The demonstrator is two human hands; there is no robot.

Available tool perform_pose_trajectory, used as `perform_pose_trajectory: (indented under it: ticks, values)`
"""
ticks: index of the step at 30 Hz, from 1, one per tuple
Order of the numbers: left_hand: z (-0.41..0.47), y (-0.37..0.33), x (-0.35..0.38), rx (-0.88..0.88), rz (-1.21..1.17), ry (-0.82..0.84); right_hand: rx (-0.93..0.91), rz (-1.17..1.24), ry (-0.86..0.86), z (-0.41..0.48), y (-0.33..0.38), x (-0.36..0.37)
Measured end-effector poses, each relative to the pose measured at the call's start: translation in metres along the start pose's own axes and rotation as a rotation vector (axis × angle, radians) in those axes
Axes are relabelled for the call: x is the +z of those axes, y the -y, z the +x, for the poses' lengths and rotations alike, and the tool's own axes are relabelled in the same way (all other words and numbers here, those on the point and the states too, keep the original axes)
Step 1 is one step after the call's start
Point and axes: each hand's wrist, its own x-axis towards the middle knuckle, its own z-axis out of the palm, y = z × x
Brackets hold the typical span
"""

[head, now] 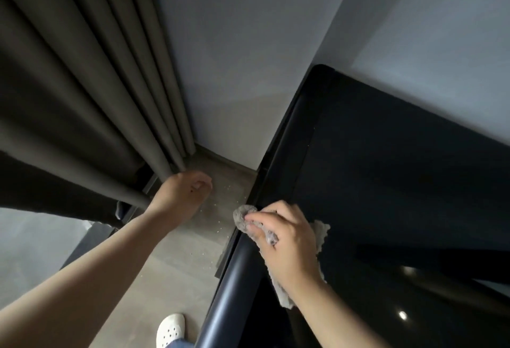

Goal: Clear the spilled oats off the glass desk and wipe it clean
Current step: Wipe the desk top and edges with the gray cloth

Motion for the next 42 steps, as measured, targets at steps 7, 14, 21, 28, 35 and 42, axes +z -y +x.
perform_pose_trajectory:
  ticks: [7,14,21,28,35,42]
  values:
    - [-0.016,0.021,-0.003,-0.009,0.023,0.043,0.225,-0.192,-0.196,0.087,-0.038,0.003]
    - [-0.033,0.026,-0.008,0.043,0.067,0.045,0.105,-0.106,-0.074,-0.035,0.037,0.028]
    - [-0.034,0.015,-0.014,0.076,0.039,0.089,0.335,0.139,-0.347,0.003,0.01,-0.016]
    - [-0.002,-0.01,0.003,0.085,0.016,0.049,0.367,-0.019,-0.393,0.147,-0.086,-0.064]
    - [0.024,-0.02,0.019,0.073,-0.004,0.023,0.291,-0.111,-0.289,0.182,-0.107,-0.028]
    - [0.011,-0.015,0.012,0.059,0.014,0.018,0.161,-0.173,-0.198,0.091,-0.061,-0.013]
